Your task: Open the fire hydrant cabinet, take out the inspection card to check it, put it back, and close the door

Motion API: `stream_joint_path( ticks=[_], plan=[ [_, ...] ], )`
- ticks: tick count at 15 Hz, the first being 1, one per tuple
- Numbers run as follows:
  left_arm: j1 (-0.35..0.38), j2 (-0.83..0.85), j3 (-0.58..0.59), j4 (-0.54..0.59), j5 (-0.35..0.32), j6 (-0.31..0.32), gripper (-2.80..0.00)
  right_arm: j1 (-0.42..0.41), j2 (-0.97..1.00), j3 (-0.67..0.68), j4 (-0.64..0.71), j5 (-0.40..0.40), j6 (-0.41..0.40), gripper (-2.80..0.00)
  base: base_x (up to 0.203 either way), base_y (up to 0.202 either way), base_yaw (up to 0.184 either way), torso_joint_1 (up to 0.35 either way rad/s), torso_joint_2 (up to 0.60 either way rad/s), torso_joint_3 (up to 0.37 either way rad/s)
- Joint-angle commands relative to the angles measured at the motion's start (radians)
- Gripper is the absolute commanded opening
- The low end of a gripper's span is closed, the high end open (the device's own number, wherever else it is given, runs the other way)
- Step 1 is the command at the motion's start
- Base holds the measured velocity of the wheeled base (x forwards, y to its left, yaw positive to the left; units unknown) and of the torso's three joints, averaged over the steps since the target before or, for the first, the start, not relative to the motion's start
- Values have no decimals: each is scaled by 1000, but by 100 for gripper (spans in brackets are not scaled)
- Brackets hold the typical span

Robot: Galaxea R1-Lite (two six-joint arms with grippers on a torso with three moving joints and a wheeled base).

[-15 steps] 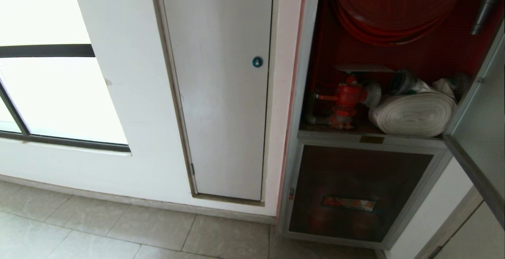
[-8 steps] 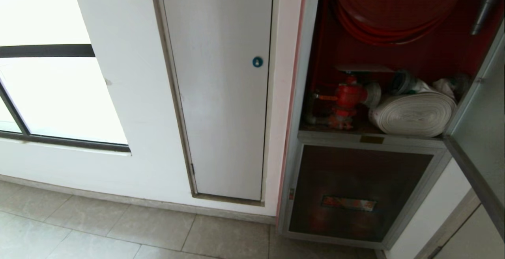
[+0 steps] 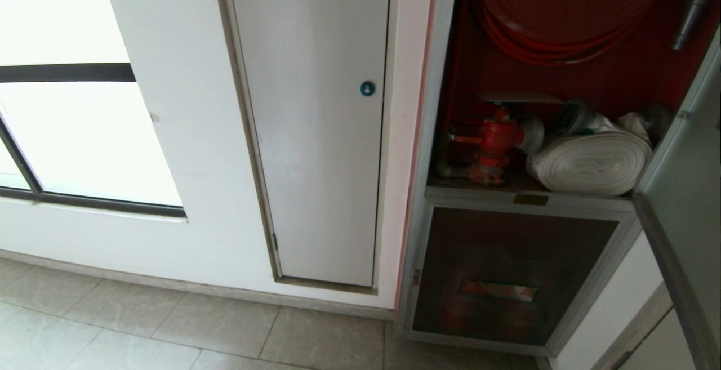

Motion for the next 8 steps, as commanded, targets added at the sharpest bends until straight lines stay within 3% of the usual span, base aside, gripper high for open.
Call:
stream_joint_path(
  ticks=[1,5,8],
  plan=[
    [2,1,5,0,0,0,-280,54,-14,-2,17,21,2,-280,0,0,0,0,0,0],
    [2,1,5,0,0,-1,-280,108,9,-48,126,170,5,-280,0,0,0,0,0,0],
    [0,1,5,0,0,0,-280,198,80,-92,138,191,4,-280,0,0,0,0,0,0]
  ],
)
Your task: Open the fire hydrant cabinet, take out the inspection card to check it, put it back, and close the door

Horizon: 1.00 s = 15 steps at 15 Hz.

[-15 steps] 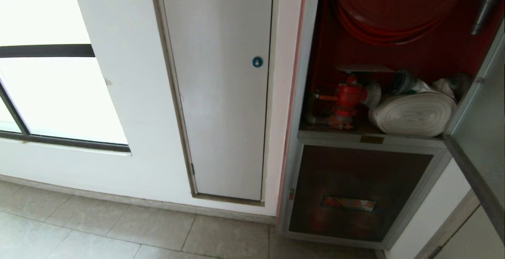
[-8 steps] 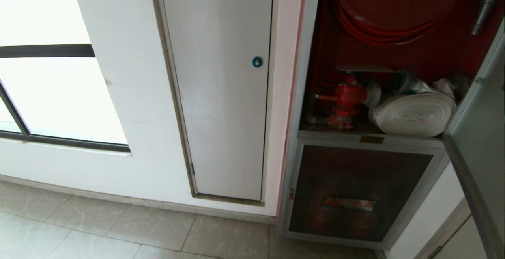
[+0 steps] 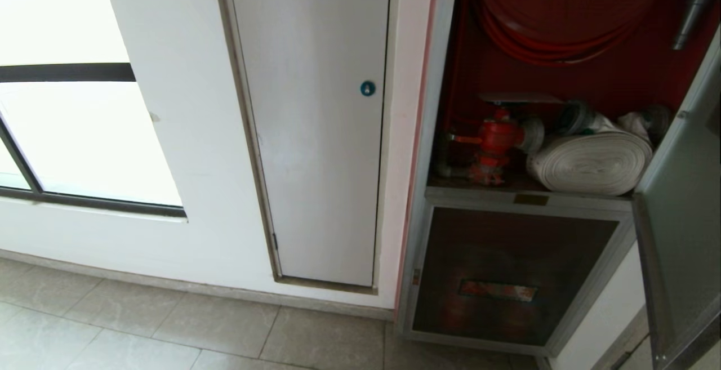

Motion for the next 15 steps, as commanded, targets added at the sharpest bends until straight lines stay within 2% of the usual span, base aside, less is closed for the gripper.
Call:
stream_joint_path(
  ticks=[1,3,7,12,15],
  plan=[
    [0,1,5,0,0,0,-280,69,77,-42,-3,2,2,-280,0,0,0,0,0,0],
    [0,0,5,0,0,0,-280,156,130,-79,-3,3,2,-280,0,0,0,0,0,0],
    [0,1,5,0,0,0,-280,394,271,-137,0,-1,2,-280,0,0,0,0,0,0],
    [0,0,5,0,0,0,-280,498,491,-297,29,-6,4,-280,0,0,0,0,0,0],
    [0,0,5,0,0,0,-280,536,685,-452,41,-57,4,-280,0,0,0,0,0,0]
  ],
)
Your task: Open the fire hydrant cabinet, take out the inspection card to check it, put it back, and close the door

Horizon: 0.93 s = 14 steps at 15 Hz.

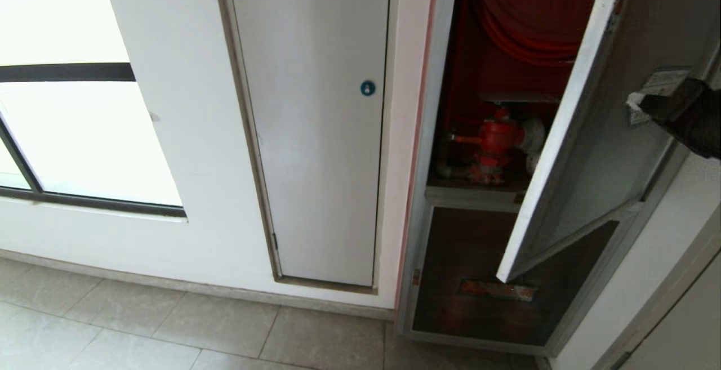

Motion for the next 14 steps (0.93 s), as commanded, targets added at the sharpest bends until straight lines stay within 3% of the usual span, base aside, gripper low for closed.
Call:
stream_joint_path(
  ticks=[1,8,14],
  plan=[
    [1,0,5,0,0,0,-280,29,204,-129,-1,-37,2,-280,0,0,0,0,0,0],
    [0,0,5,0,0,0,-280,88,579,-595,72,-90,-4,-280,0,0,0,0,0,0],
    [1,1,5,0,0,0,-280,92,728,-807,122,-93,-9,-280,0,0,0,0,0,0]
  ],
)
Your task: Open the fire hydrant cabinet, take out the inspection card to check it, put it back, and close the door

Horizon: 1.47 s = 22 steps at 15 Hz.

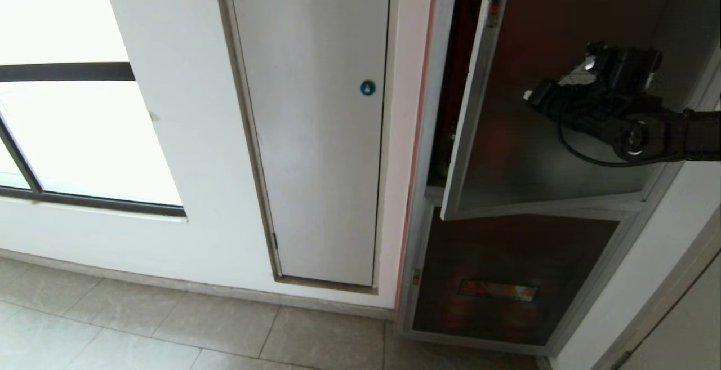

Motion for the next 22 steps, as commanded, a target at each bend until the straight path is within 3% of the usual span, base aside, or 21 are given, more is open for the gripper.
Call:
stream_joint_path(
  ticks=[1,5,8,11,18,22],
  plan=[
    [1,1,5,0,0,0,-280,0,61,-73,29,1,2,-280,0,0,0,0,0,0],
    [0,1,5,0,0,0,-280,0,19,-83,122,1,3,-280,0,0,0,0,0,0],
    [0,0,5,0,0,0,-280,2,-82,-18,177,1,3,-280,0,0,0,0,0,0],
    [1,1,5,0,0,0,-280,38,-262,175,193,2,-12,-280,0,0,0,0,0,0],
    [0,0,5,0,0,0,-280,170,-845,661,198,2,-137,-280,0,0,0,0,0,0],
    [0,1,5,0,0,0,-280,188,-1178,926,197,-37,-253,-280,0,0,0,0,0,0]
  ],
)
